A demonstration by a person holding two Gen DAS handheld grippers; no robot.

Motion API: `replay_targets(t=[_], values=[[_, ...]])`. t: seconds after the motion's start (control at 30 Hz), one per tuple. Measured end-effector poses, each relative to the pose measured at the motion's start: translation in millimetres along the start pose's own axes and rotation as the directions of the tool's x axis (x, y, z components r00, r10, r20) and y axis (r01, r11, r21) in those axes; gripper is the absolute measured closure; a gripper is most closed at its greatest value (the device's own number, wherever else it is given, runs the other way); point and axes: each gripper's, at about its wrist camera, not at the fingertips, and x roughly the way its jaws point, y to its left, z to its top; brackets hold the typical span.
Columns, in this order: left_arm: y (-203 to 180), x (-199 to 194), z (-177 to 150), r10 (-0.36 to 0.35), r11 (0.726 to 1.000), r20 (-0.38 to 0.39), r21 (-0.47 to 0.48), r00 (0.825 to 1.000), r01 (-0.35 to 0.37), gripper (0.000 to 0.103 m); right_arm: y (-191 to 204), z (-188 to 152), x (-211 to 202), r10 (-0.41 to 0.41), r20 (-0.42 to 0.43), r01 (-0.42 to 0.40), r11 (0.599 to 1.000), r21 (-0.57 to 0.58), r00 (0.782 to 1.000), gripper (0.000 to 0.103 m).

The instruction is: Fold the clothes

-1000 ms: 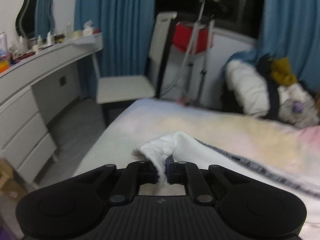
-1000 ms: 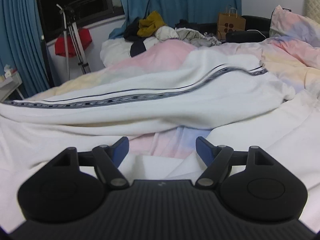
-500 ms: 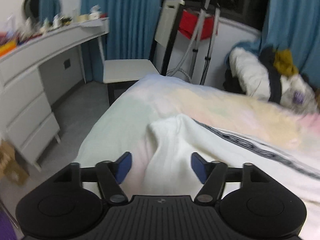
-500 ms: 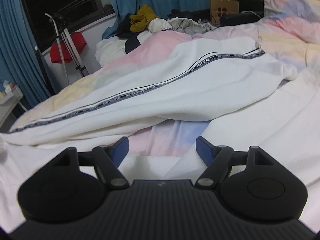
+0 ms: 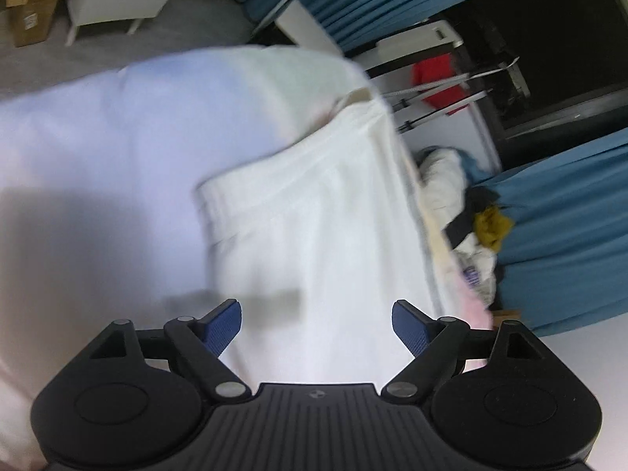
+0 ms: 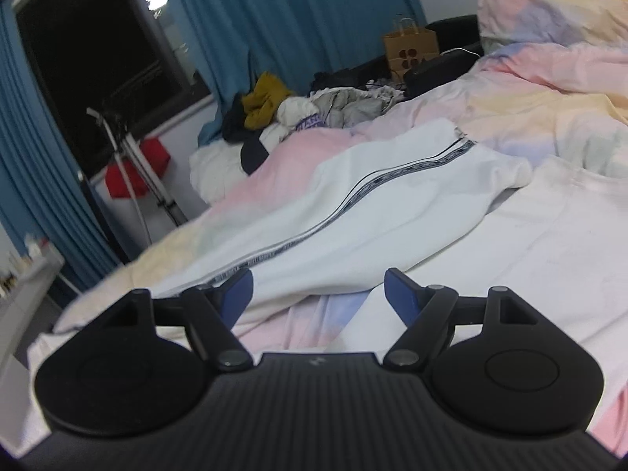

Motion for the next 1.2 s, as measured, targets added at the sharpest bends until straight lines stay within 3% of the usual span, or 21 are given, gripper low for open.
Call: replay_targets(t=[0.07, 0.17, 0.27, 0.3, 0.47, 0.57, 0.63, 0.67, 0.8, 0.87, 0.93, 1.03, 1.1, 1.17, 1.2], values=[[12.5, 4.1, -6.5, 0.016, 0.999, -0.016, -0.032, 1.000, -0.017, 0.019, -13.3, 9.2, -14.2, -0.005, 0.038, 0.004, 0.999, 0.048, 0.999, 0.028], [24.2, 6.0, -4.3, -0.046, 0.995, -0.016, -0.089, 0.999, 0.045, 0.018, -46.7, 25.4, -44.4, -0.092, 0.140, 0.068, 0.983, 0.169, 0.986, 0.027], [25.5, 13.1, 1.1, -0.107, 0.988, -0.020, -0.117, 0.994, 0.104, 0.018, -96.5, 42.1, -73.0, -0.200, 0.213, 0.118, 0.932, 0.343, 0.956, 0.027], [21.6, 18.6, 2.2, -0.098, 0.991, -0.030, -0.098, 0.995, 0.095, 0.019, -115.0, 44.4, -80.8, -0.243, 0.226, 0.137, 0.906, 0.401, 0.943, 0.026], [2.2, 46.2, 7.5, -0.052, 0.999, -0.076, -0.004, 0.996, 0.052, 0.022, -196.8, 30.9, -96.6, -0.454, 0.152, 0.269, 0.731, 0.627, 0.878, 0.025], [-7.8, 61.7, 10.5, -0.025, 0.998, -0.099, 0.048, 0.995, 0.030, 0.040, -238.0, 6.4, -94.1, -0.485, 0.060, 0.262, 0.567, 0.781, 0.873, 0.025], [-2.6, 66.5, 12.7, -0.022, 0.999, -0.106, 0.021, 0.994, 0.024, 0.067, -254.0, -6.9, -83.0, -0.476, 0.011, 0.259, 0.497, 0.829, 0.879, 0.026], [-0.4, 68.4, 14.2, -0.023, 1.000, -0.106, 0.006, 0.994, 0.023, 0.072, -259.7, -11.9, -73.6, -0.464, -0.018, 0.265, 0.474, 0.840, 0.886, 0.026], [-0.9, 71.9, 20.6, -0.045, 0.999, -0.086, -0.007, 0.995, 0.045, 0.090, -266.2, -14.5, -44.8, -0.433, -0.032, 0.268, 0.494, 0.827, 0.901, 0.026], [-1.9, 71.2, 23.5, -0.064, 0.998, -0.070, -0.010, 0.995, 0.064, 0.092, -268.6, -15.0, -30.9, -0.419, -0.035, 0.267, 0.510, 0.818, 0.907, 0.026], [-6.0, 58.2, 24.6, -0.127, 0.992, -0.028, 0.003, 0.991, 0.127, 0.093, -271.1, -15.5, -16.9, -0.405, -0.039, 0.267, 0.525, 0.808, 0.913, 0.026], [-8.0, 36.1, 22.4, -0.216, 0.976, 0.024, 0.008, 0.976, 0.216, 0.093, -269.2, -5.7, -6.5, -0.422, -0.022, 0.290, 0.585, 0.758, 0.906, 0.029], [-5.7, 22.0, 20.7, -0.248, 0.969, 0.050, 0.018, 0.967, 0.248, 0.093, -272.6, 1.8, -3.5, -0.432, -0.008, 0.299, 0.610, 0.734, 0.902, 0.038], [-0.1, 14.9, 21.0, -0.257, 0.966, 0.059, 0.003, 0.965, 0.257, 0.093, -273.9, 6.5, -3.6, -0.447, 0.005, 0.313, 0.635, 0.706, 0.895, 0.062], [3.3, 12.7, 21.6, -0.260, 0.965, 0.060, -0.011, 0.964, 0.261, 0.093, -274.9, 8.3, -5.6, -0.456, 0.008, 0.324, 0.645, 0.692, 0.890, 0.080]])
